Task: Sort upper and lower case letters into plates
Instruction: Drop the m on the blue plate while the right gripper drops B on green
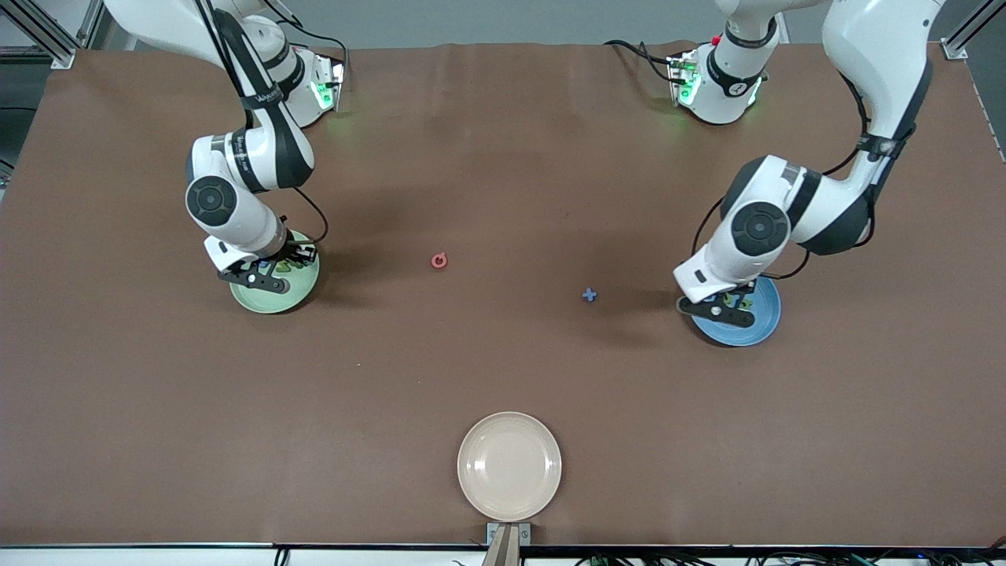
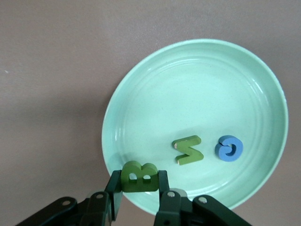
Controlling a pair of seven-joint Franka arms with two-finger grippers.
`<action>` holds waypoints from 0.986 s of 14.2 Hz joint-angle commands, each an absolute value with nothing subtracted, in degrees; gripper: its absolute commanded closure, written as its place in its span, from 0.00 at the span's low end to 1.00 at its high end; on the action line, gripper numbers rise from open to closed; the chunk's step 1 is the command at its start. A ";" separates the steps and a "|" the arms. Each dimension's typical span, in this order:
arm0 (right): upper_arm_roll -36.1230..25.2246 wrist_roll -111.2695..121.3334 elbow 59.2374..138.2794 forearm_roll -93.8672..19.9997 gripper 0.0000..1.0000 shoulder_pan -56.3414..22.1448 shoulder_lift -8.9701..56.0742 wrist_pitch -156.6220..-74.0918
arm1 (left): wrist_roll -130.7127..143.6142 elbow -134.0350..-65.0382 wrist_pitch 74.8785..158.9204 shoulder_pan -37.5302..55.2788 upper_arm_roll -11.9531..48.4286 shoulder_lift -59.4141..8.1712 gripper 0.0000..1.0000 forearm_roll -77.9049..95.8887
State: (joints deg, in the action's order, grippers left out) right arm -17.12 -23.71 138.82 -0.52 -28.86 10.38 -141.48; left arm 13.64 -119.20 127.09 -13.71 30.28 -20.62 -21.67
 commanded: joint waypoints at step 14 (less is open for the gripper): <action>-15.12 -40.76 136.59 -8.13 0.00 -40.74 10.89 -144.57 | 13.54 -129.02 142.21 -20.04 30.76 -23.55 0.80 -27.95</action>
State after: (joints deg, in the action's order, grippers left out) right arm -15.25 -34.50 138.21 -3.10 -33.77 10.51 -144.25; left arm 13.27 -128.69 141.40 -19.73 30.27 -23.60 -26.76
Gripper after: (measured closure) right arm 0.000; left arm 0.727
